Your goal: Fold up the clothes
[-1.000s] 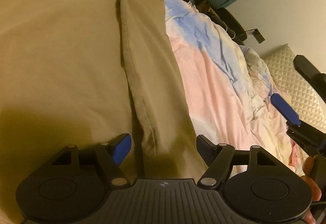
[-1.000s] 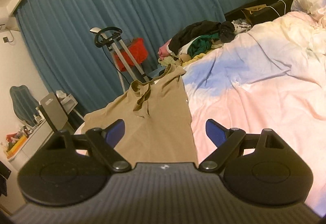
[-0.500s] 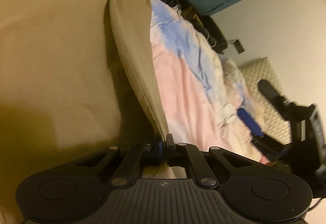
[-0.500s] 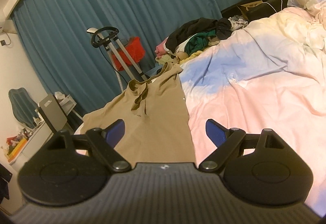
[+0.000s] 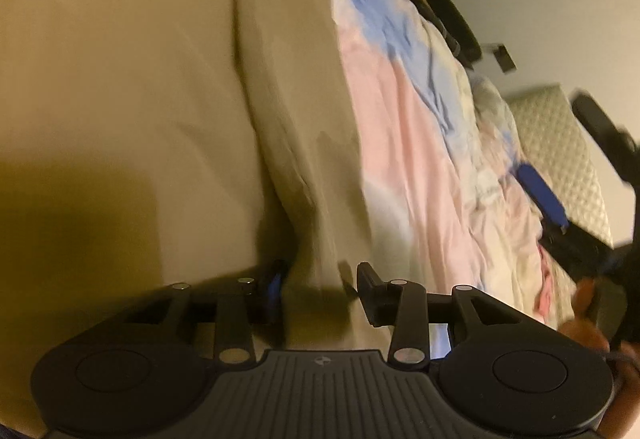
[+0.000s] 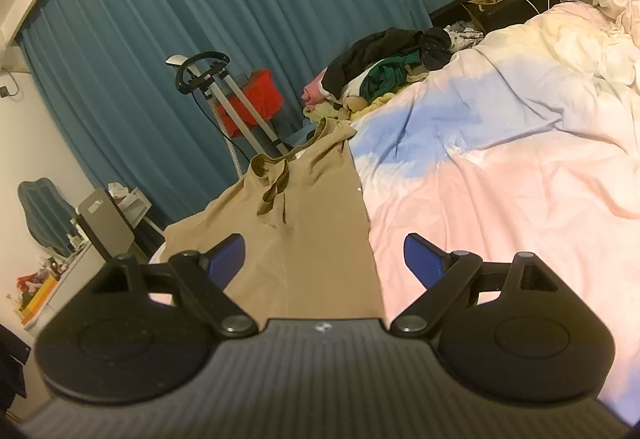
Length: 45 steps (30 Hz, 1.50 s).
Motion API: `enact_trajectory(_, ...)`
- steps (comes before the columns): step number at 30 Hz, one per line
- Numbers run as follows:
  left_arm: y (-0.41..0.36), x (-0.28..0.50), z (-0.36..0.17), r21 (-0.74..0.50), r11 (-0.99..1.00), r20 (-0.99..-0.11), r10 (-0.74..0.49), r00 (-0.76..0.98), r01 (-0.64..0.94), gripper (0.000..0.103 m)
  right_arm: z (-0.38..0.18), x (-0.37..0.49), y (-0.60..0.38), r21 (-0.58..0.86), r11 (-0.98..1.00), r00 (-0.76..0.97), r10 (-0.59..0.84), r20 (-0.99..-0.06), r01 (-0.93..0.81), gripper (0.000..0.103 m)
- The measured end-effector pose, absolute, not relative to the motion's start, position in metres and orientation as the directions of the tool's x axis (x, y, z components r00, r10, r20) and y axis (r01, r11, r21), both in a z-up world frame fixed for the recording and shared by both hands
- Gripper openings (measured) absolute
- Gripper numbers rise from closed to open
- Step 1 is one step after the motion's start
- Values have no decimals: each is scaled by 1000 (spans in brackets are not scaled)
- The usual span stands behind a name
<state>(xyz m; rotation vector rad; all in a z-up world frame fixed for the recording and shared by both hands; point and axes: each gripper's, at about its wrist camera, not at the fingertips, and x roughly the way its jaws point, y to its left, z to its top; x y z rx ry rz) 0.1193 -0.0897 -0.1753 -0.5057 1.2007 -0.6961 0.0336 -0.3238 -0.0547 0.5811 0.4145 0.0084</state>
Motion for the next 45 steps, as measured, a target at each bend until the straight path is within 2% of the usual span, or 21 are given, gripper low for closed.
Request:
enact_trajectory(2, -88, 118, -177, -707, 679, -652, -734, 189, 196, 34, -56, 34, -324, 543, 833, 916, 134, -377, 101, 88)
enact_trajectory(4, -87, 117, -179, -726, 665, -641, -747, 179, 175, 24, -56, 34, -324, 544, 833, 915, 136, -379, 101, 88)
enact_trajectory(6, -83, 115, -180, -746, 646, -624, -762, 172, 158, 9, -57, 35, -324, 544, 833, 914, 137, -383, 102, 88)
enact_trajectory(13, -59, 113, -144, -783, 597, -565, -800, 201, 176, 5, -56, 36, -325, 545, 832, 910, 142, -390, 104, 88)
enact_trajectory(15, -45, 108, -129, -765, 616, -577, -785, 224, 189, 5, -57, 36, -326, 541, 834, 909, 138, -394, 108, 88)
enact_trajectory(18, -33, 108, -125, -718, 677, -641, -734, 225, 162, 4, -58, 36, -328, 543, 832, 906, 137, -399, 113, 88)
enact_trajectory(21, -32, 103, -136, -568, 809, -777, -588, 225, 151, 5, -58, 36, -327, 531, 839, 905, 128, -406, 120, 88)
enact_trajectory(23, -41, 108, -146, -492, 859, -835, -512, 203, 142, 7, -58, 36, -324, 516, 848, 904, 121, -410, 121, 88)
enact_trajectory(25, -40, 113, -145, -499, 857, -833, -515, 202, 127, 9, -58, 34, -322, 499, 858, 904, 110, -412, 123, 88)
enact_trajectory(27, -39, 119, -143, -506, 855, -831, -518, 201, 112, 21, -57, 33, -320, 478, 869, 905, 95, -414, 127, 88)
enact_trajectory(29, -32, 130, -132, -508, 855, -823, -517, 235, 102, 42, -57, 34, -318, 461, 878, 907, 81, -412, 131, 88)
enact_trajectory(31, -39, 149, -118, -460, 878, -823, -478, 308, 131, 47, -59, 36, -317, 450, 881, 911, 62, -409, 142, 88)
enact_trajectory(33, -47, 170, -104, -396, 904, -814, -426, 395, 161, 56, -62, 43, -317, 437, 885, 911, 39, -410, 159, 88)
enact_trajectory(40, -113, 290, -99, -104, 975, -704, -212, 678, 197, 60, -91, 83, -312, 381, 896, 896, -41, -443, 229, 88)
enact_trajectory(45, -138, 370, -118, -43, 991, -651, -125, 748, 127, 64, -114, 112, -305, 326, 914, 885, -69, -461, 241, 88)
